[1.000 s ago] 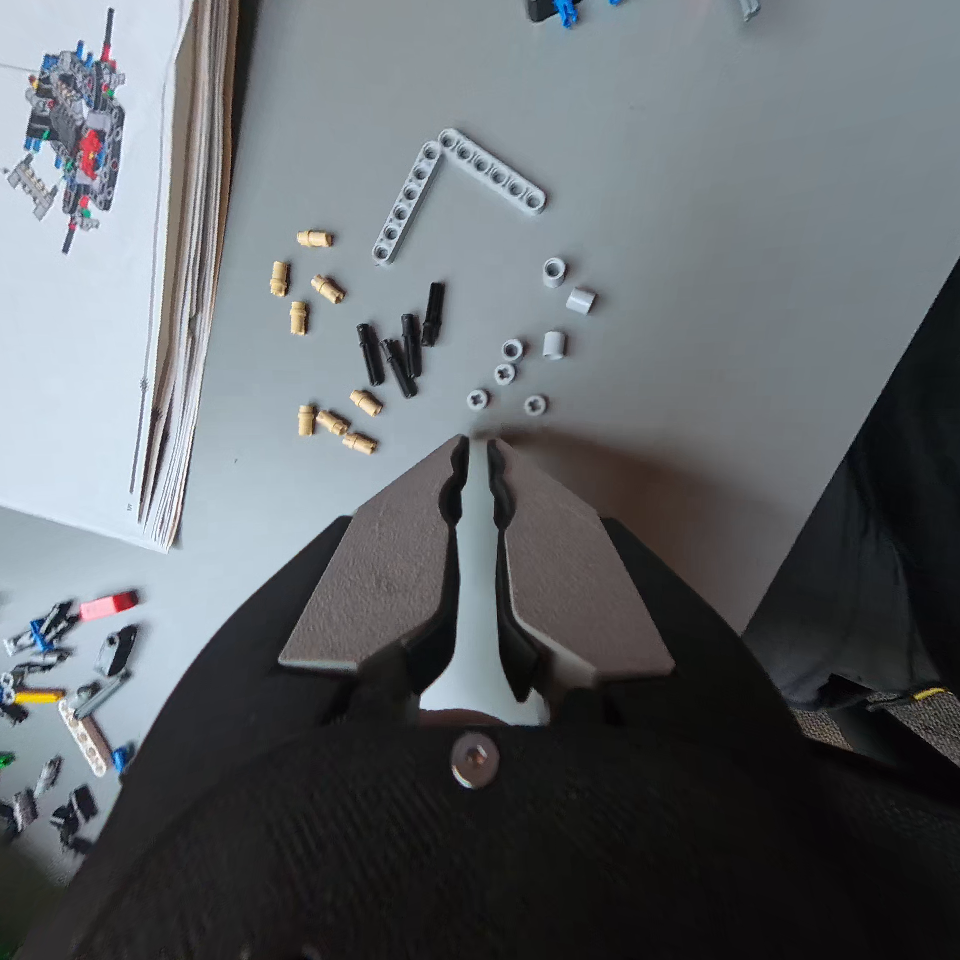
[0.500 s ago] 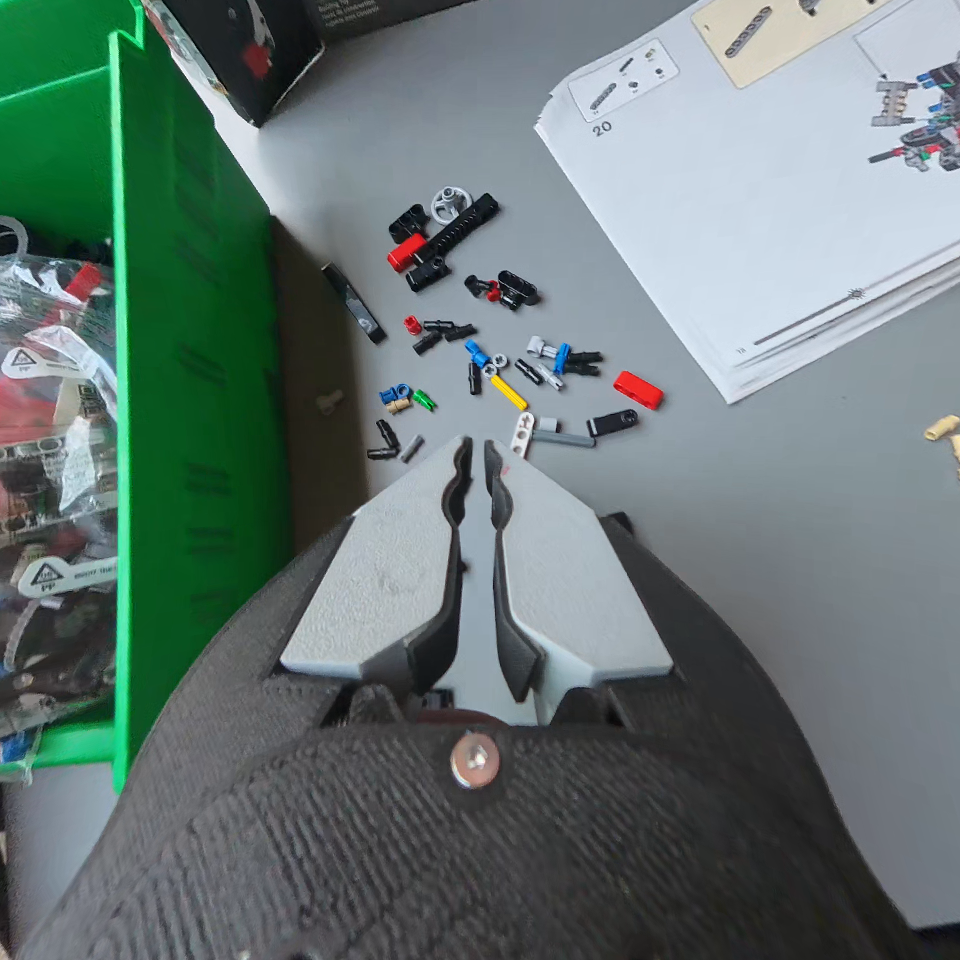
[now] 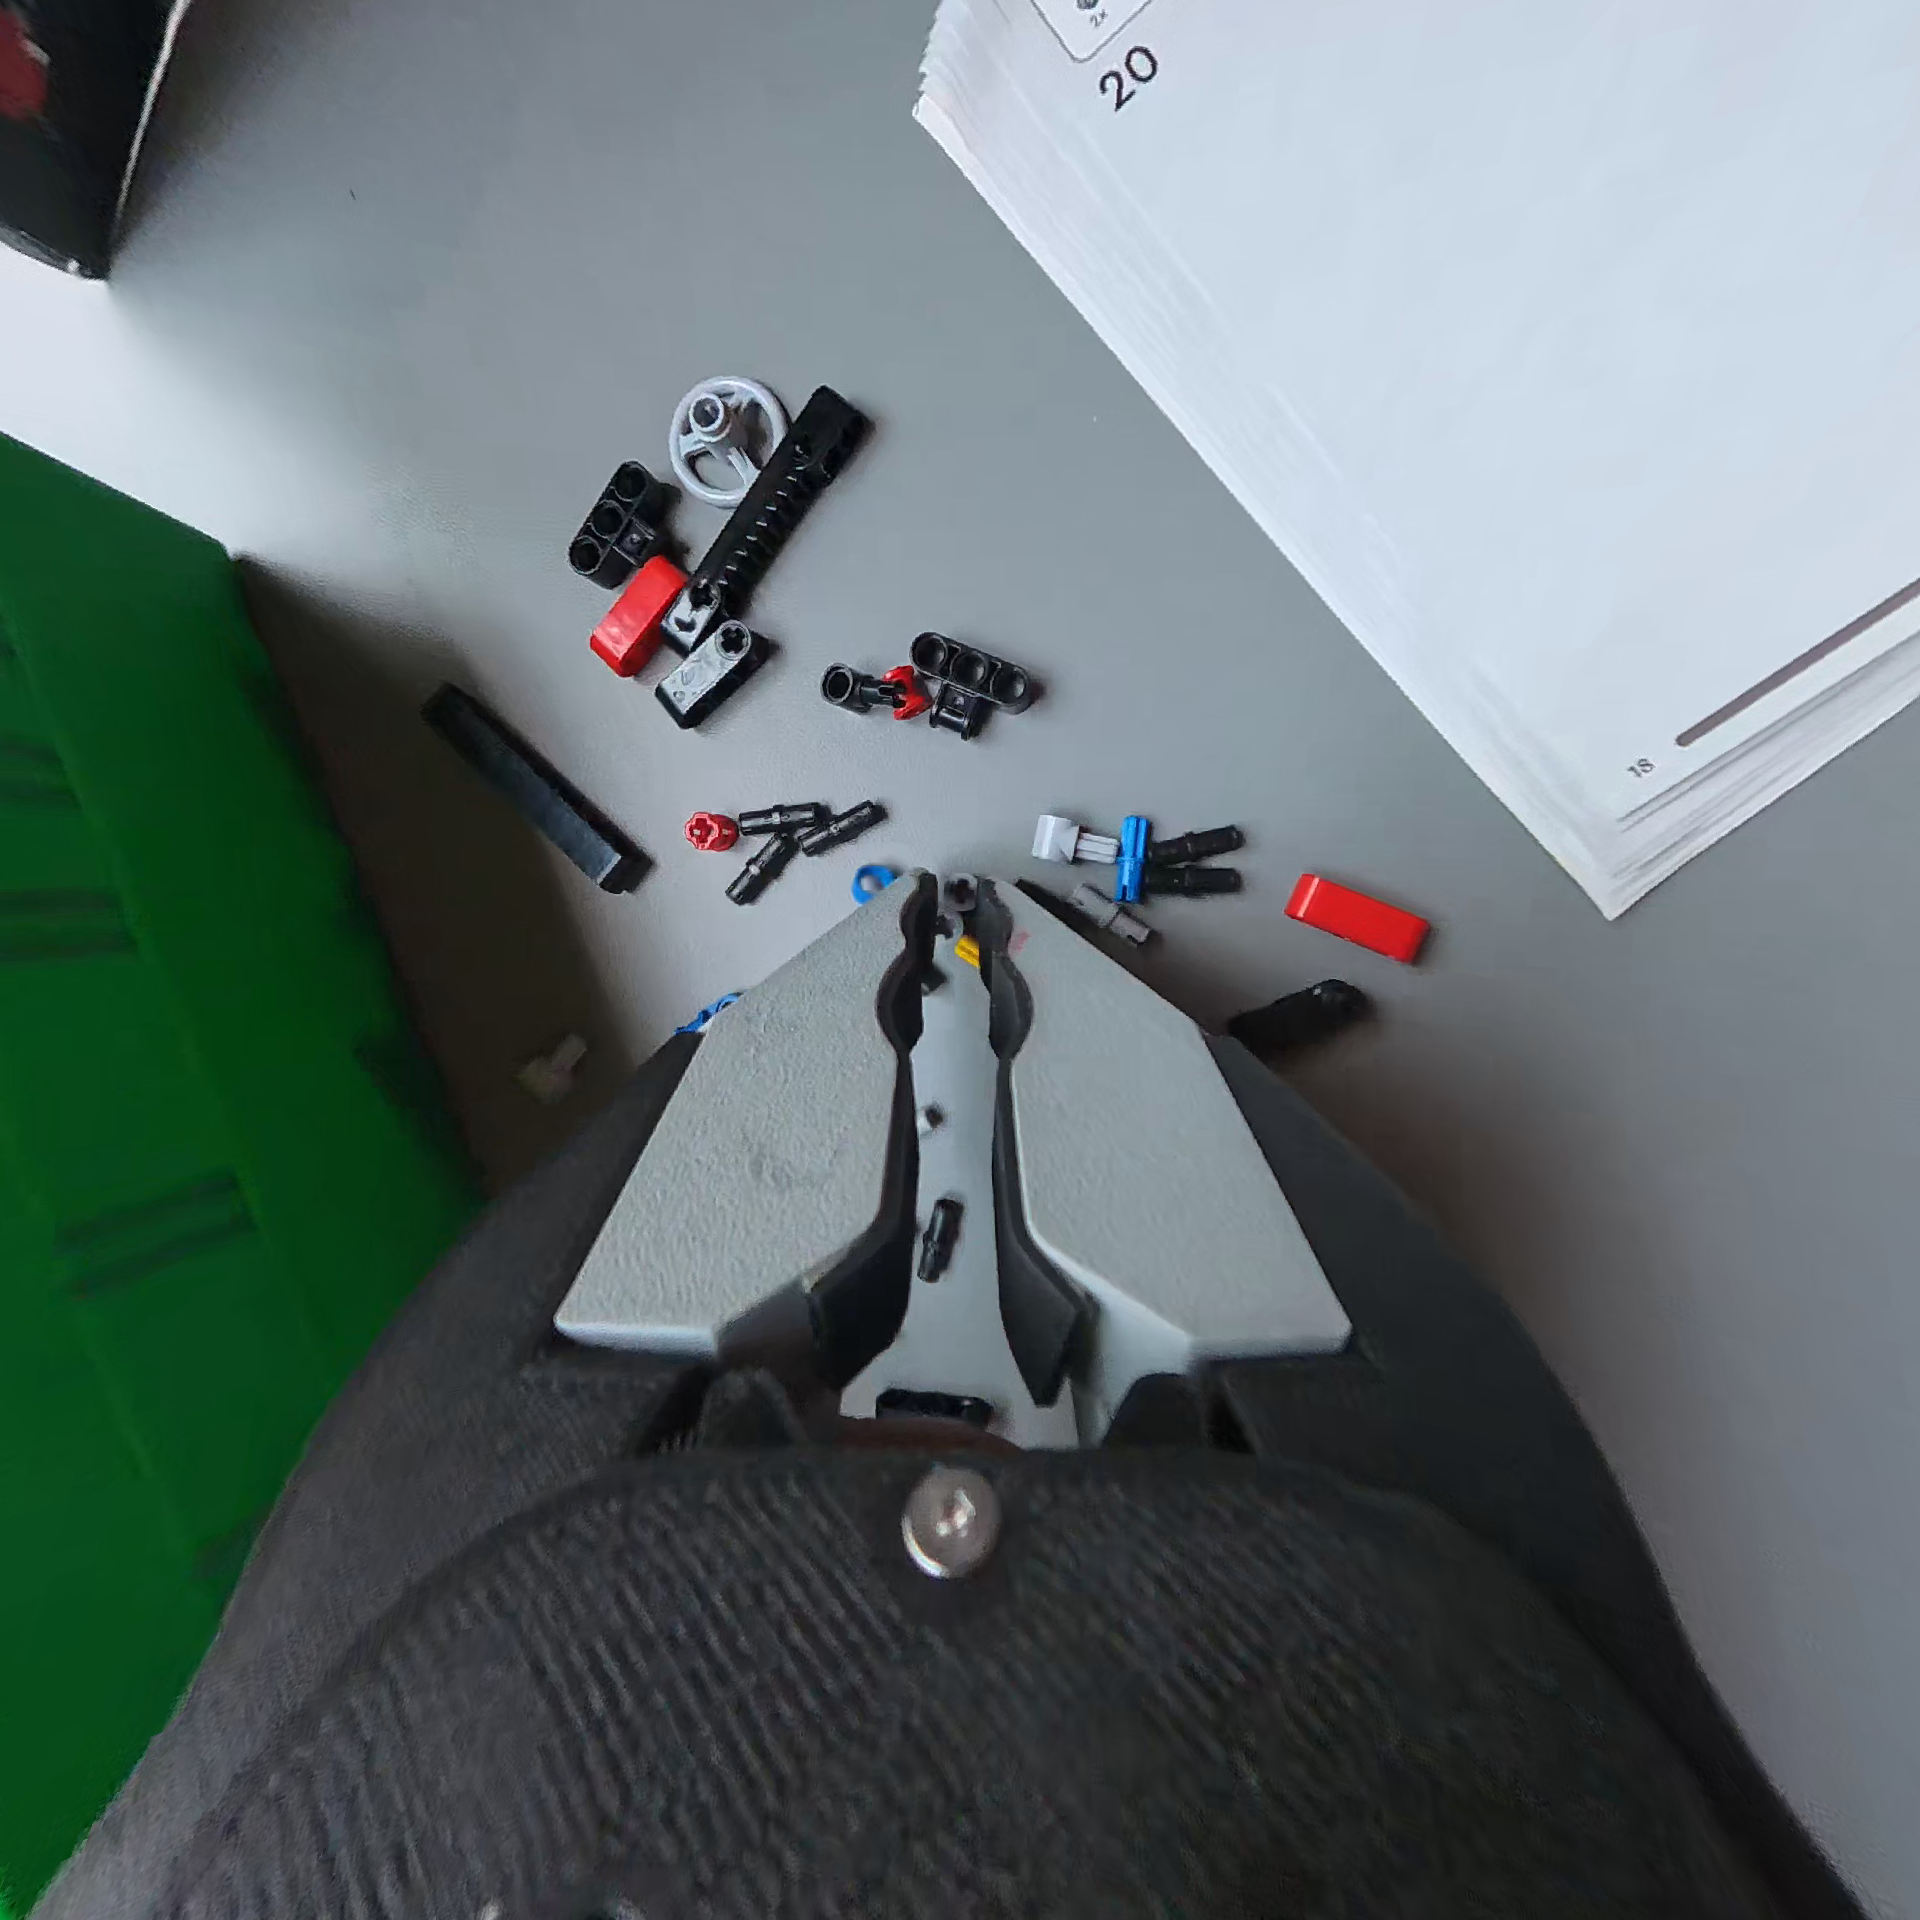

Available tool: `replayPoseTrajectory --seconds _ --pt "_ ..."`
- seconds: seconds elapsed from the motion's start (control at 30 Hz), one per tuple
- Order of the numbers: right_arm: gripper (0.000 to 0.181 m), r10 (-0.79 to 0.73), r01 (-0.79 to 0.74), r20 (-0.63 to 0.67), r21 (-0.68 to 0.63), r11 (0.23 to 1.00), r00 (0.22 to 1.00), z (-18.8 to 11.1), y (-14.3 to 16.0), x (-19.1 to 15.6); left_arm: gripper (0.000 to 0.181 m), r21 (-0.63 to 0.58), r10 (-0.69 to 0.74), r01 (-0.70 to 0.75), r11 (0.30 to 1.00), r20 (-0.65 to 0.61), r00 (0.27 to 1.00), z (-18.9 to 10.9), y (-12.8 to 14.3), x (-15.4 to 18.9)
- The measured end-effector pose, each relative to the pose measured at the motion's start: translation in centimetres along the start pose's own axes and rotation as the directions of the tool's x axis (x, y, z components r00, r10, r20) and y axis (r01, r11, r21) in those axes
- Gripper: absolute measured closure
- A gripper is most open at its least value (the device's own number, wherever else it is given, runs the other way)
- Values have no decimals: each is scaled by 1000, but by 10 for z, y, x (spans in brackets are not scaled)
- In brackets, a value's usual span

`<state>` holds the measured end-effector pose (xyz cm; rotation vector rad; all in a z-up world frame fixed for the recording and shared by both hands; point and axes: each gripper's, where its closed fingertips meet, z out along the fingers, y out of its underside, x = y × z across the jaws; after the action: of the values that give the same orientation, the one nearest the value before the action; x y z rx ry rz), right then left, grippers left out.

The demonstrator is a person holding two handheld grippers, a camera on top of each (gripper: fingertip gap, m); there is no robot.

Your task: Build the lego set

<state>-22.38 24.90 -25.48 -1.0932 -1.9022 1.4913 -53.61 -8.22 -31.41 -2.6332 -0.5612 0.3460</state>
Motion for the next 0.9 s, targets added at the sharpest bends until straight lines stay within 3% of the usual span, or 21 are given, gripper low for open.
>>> replayPoseTrajectory --seconds 0.03,0.3,0.57,0.9 --pt "174 0 0 1 0 1000 1000 0 0 0 176 -6 1 -1 1000 -5 1000 2 0 0" --pt "174 1 -1 4 0 1000 1000 0 0 -1 175 -21 2 -2 1000 -1 1000 -1 -1 -8" --pt "174 8 -8 6 -1 1000 1000 0 0 0 176 -24 -67 65 998 -95 993 -1 0 -5" --pt "175 9 -9 5 2 1000 1000 0 0 0 174 -49 -51 47 998 -90 995 3 0 -8"
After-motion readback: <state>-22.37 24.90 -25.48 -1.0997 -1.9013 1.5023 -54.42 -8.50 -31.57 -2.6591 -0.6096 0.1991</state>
